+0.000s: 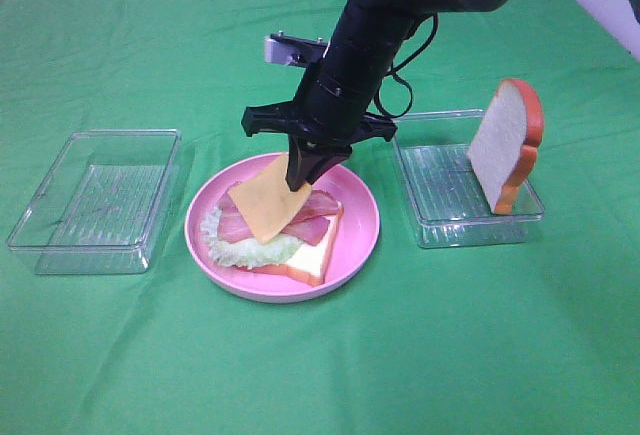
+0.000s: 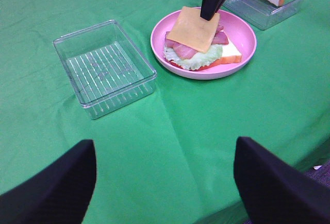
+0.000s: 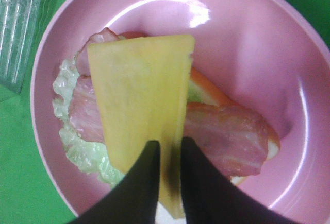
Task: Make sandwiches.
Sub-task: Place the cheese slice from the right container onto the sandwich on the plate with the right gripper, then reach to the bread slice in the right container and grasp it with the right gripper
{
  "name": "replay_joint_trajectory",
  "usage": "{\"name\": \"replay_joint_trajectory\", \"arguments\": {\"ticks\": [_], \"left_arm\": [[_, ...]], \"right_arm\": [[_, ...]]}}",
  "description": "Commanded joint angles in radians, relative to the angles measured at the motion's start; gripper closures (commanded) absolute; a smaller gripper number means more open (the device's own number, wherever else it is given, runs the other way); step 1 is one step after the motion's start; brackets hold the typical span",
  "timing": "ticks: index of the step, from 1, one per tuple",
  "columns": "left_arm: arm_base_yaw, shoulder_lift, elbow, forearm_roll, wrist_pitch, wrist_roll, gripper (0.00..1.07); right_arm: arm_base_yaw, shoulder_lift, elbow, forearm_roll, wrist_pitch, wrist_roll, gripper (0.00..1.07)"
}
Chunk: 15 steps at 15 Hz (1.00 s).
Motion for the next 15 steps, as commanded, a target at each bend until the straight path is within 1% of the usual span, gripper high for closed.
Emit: {"name": "replay_joint_trajectory", "arguments": {"ticks": [1, 2, 3, 4, 6, 7, 10, 15], "left_arm": [[-0.002, -0.021, 0.002, 0.001, -0.008, 0.002, 0.35], [-0.002, -0.021, 0.002, 0.001, -0.008, 0.002, 0.35], [-0.002, -0.021, 0.002, 0.001, -0.008, 0.002, 0.35], [-0.002, -0.021, 0.002, 0.001, -0.008, 0.002, 0.35], [-0.002, -0.021, 0.002, 0.001, -0.008, 0.002, 0.35], [-0.002, -0.021, 0.002, 0.001, -0.008, 0.002, 0.35], [-0.002, -0.021, 0.002, 0.001, -0.008, 0.002, 0.35], [-0.002, -0.021, 0.002, 0.001, -0.008, 0.002, 0.35]], "right_arm": [[-0.001, 0.005, 0.006, -0.039, -0.028, 0.028, 0.58], [-0.001, 0.005, 0.006, -0.070, -0.025, 0.037, 0.44], [-0.001, 0.005, 0.006, -0.090, -0.022, 0.046, 0.39], [-0.001, 0.005, 0.006, -0.132, -0.005, 0.076, 0.31], [-0.001, -0.015, 0.003, -0.203, 0.017, 0.105, 0.29], [-0.001, -0.063, 0.003, -0.244, 0.021, 0.105, 0.29], [-0.002, -0.136, 0.002, -0.313, 0.023, 0.106, 0.29], [-0.002, -0.271, 0.002, -0.489, 0.069, 0.193, 0.29]]}}
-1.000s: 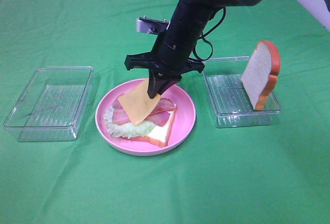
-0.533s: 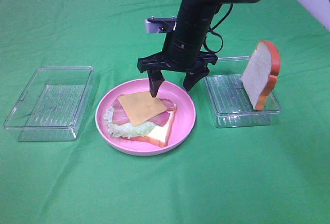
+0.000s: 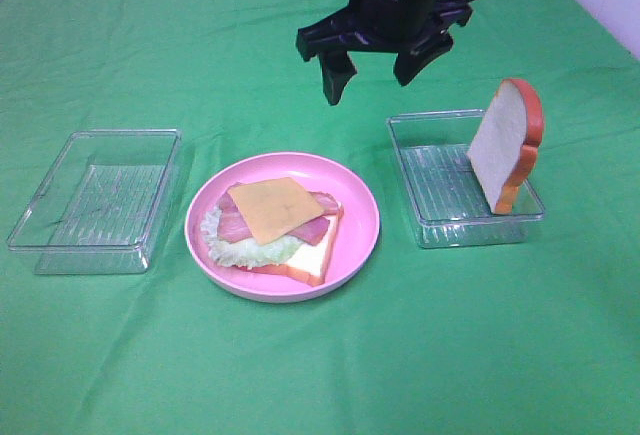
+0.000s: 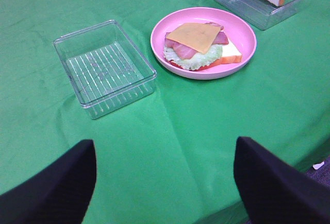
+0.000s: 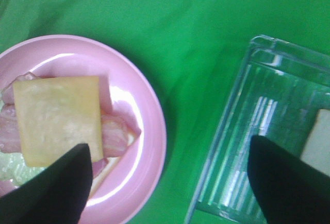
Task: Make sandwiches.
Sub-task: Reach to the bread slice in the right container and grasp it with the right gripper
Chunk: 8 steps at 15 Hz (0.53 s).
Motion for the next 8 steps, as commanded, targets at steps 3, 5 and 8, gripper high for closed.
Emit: {"name": "replay_joint_trajectory", "arguments": {"ticks": [3, 5, 8], "left_arm": [[-0.002, -0.021, 0.002, 0.001, -0.008, 0.002, 0.35], [-0.002, -0.021, 0.002, 0.001, -0.008, 0.002, 0.35], [-0.002, -0.021, 0.002, 0.001, -0.008, 0.002, 0.35]], "right_arm": [[-0.030, -0.114, 0.002, -0.164, 0.153, 0.083, 0.29], [-0.082, -0.127, 0.002, -0.145, 0.194, 0.101, 0.29], [-0.178, -0.140, 0.002, -0.123, 0.280, 0.104, 0.29]]}}
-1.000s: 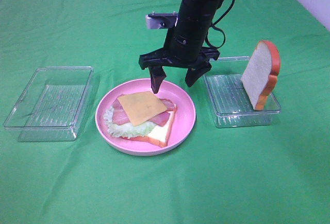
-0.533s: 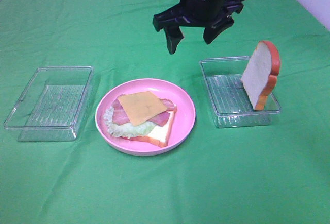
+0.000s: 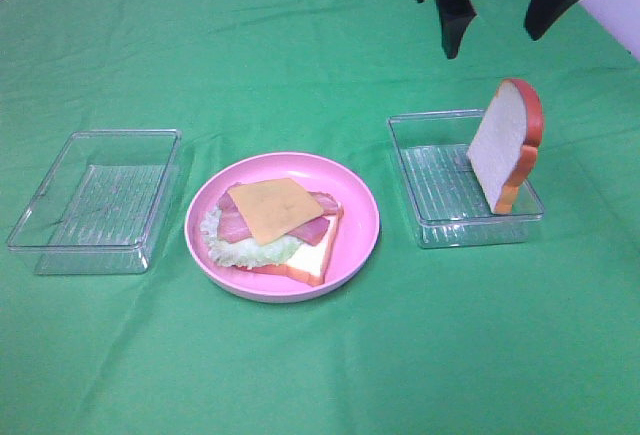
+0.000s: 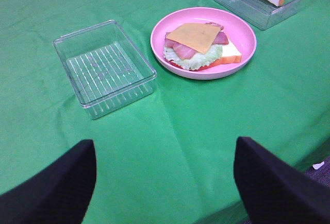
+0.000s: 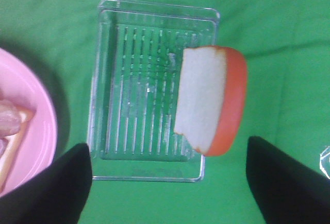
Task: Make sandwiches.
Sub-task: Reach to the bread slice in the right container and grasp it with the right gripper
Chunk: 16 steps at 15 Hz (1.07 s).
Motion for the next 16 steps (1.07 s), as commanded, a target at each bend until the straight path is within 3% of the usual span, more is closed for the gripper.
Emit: {"name": "replay_joint_trajectory", "arguments": {"ticks": [1, 16], "left_arm": [[-0.002, -0.021, 0.002, 0.001, -0.008, 0.002, 0.35], [-0.002, -0.021, 0.002, 0.004, -0.008, 0.002, 0.35]], "right_arm": [[-0.059, -0.009, 0.003, 0.028, 0.080, 0.002, 0.29], [-0.199, 0.222, 0.003, 0.158, 0.019, -0.106, 0.31]]}}
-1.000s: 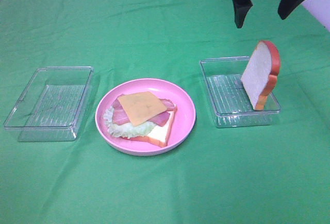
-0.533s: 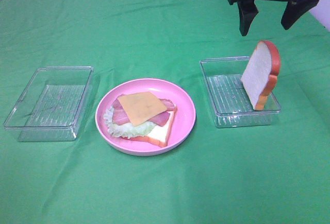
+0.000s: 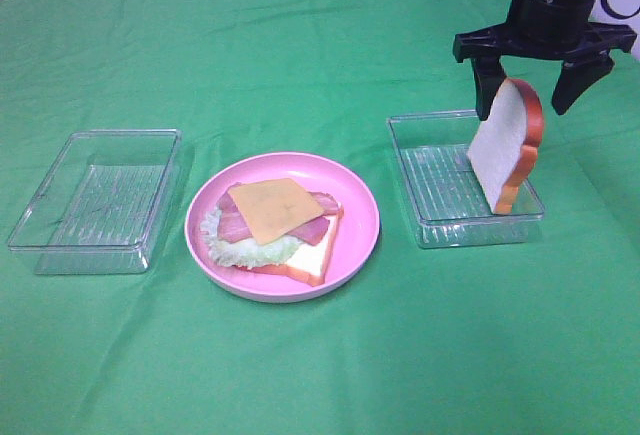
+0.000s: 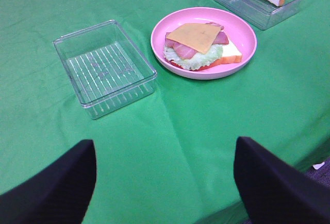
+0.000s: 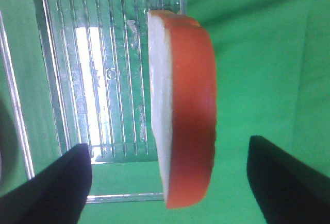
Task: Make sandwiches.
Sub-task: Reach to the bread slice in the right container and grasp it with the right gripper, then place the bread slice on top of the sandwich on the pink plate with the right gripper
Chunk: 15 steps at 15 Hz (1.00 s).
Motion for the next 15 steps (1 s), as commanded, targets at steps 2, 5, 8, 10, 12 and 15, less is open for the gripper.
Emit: {"name": "replay_joint_trajectory", "arguments": {"ticks": [2, 5, 8, 10, 12, 15], "left_arm": [[-0.002, -0.021, 0.002, 0.003, -0.008, 0.002, 0.35], [-0.002, -0.021, 0.002, 0.003, -0.008, 0.002, 0.35], [-0.002, -0.021, 0.002, 0.003, -0.008, 0.002, 0.35], [-0.002, -0.021, 0.002, 0.003, -0.008, 0.002, 0.35], [-0.002, -0.021, 0.002, 0.003, -0.008, 0.002, 0.35], [-0.002, -0.021, 0.002, 0.003, -0.008, 0.002, 0.35]], "right_arm": [[-0.005, 0.047, 0.003, 0.018, 0.009, -0.040, 0.38], [-0.005, 0.048, 0.003, 0.018, 0.010, -0.040, 0.59], [-0.005, 0.048, 0.003, 0.018, 0.018, -0.039, 0.85], [-0.004, 0.048, 0.003, 0.018, 0.024, -0.038, 1.02], [-0.004, 0.046, 0.003, 0.032, 0.033, -0.036, 1.07], [-0.004, 0.017, 0.003, 0.069, 0.030, -0.040, 1.07]]}}
